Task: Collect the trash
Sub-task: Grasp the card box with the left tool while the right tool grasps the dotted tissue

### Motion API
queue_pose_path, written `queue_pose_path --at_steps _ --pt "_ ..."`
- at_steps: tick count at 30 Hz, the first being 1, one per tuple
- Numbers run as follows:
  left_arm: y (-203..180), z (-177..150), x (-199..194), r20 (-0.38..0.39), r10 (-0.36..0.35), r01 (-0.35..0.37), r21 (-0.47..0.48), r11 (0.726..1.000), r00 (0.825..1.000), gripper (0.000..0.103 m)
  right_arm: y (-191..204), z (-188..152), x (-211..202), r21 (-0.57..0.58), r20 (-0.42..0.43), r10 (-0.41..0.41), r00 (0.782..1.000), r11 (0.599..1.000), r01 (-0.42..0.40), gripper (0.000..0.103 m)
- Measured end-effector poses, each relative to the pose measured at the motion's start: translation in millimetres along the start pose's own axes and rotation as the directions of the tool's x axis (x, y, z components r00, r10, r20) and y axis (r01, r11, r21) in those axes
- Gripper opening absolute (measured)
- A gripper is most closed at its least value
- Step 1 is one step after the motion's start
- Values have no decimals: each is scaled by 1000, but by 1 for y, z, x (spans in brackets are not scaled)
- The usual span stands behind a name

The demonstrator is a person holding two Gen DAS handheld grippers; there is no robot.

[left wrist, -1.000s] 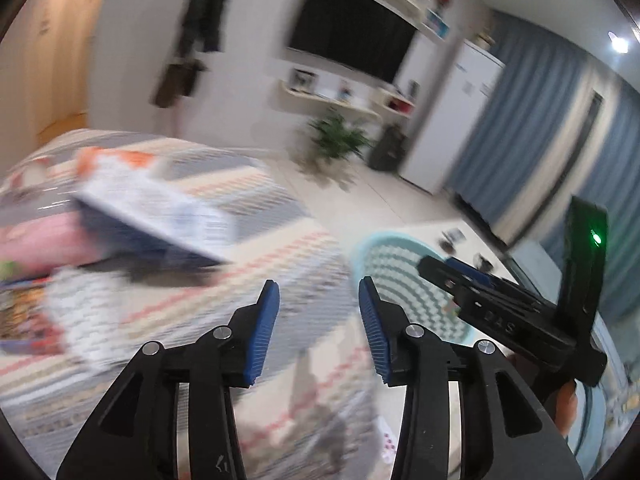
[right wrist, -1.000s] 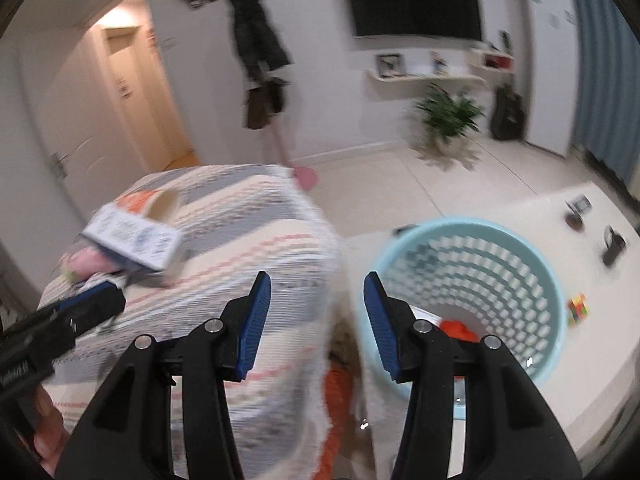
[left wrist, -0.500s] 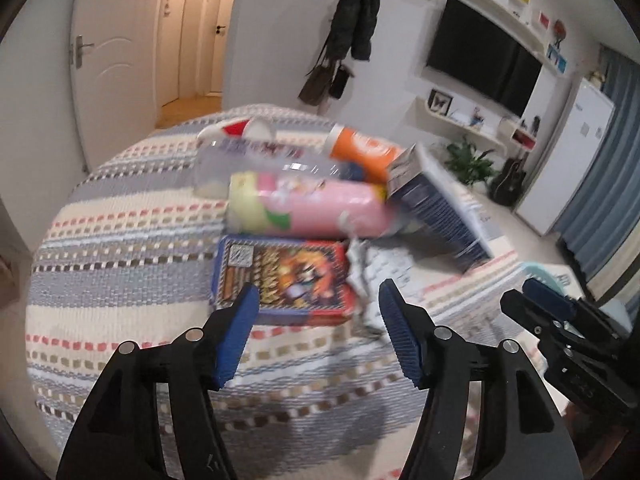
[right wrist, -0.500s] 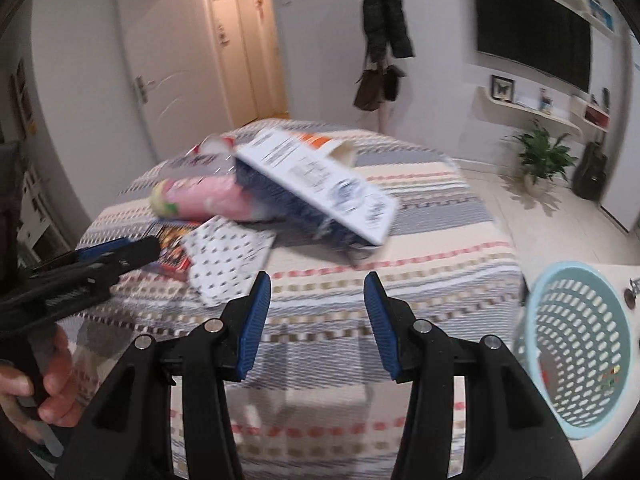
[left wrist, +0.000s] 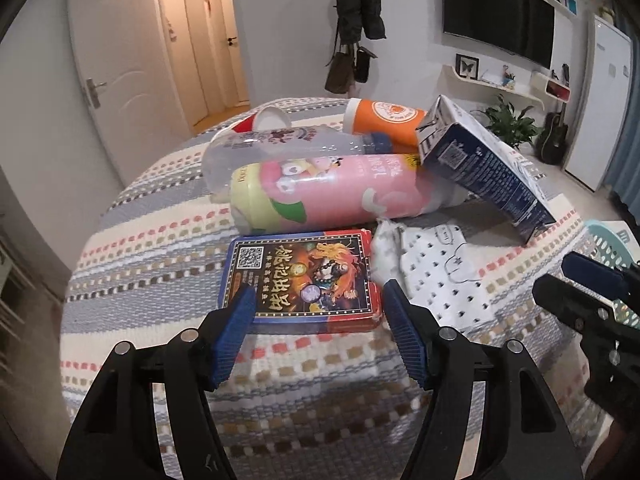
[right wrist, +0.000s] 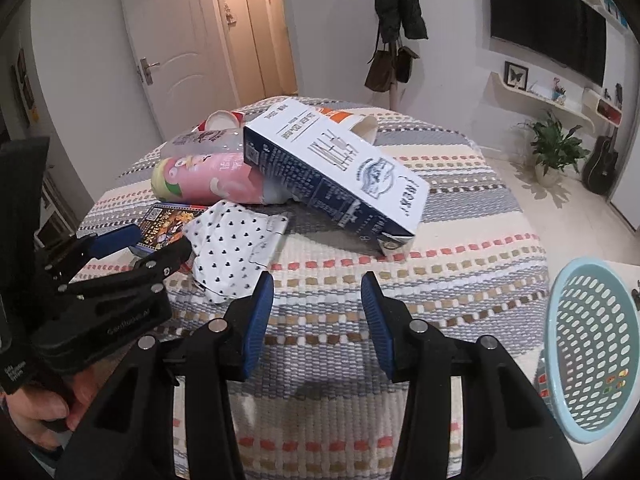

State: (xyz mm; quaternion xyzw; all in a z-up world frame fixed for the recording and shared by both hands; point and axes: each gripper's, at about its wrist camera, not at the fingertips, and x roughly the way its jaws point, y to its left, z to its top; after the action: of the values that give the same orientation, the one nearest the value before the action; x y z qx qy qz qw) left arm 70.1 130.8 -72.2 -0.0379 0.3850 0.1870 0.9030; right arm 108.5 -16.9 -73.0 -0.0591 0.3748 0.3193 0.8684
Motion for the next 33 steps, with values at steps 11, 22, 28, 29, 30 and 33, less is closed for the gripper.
queue_pose_path --at_steps 11,22,28,29,30,33 --pt "83 -33 -26 -26 16 -19 -108 994 1000 62 30 10 26 -17 -85 74 994 997 -75 42" --pt "126 -22 -24 1 -187 180 -264 947 982 77 40 9 40 27 -132 98 986 995 -95 70" --pt "100 1 18 -85 -175 149 -256 955 981 76 54 12 52 13 -151 80 985 997 -79 80" --pt "98 2 20 -80 -158 134 -246 960 984 76 56 12 52 7 -148 68 987 998 -68 80" --pt "94 6 24 -88 -145 121 -229 966 986 75 59 13 54 -2 -148 51 988 999 -52 80" --pt "88 11 30 -97 -98 78 -197 977 990 66 67 15 59 -31 -145 -2 989 1000 -2 79"
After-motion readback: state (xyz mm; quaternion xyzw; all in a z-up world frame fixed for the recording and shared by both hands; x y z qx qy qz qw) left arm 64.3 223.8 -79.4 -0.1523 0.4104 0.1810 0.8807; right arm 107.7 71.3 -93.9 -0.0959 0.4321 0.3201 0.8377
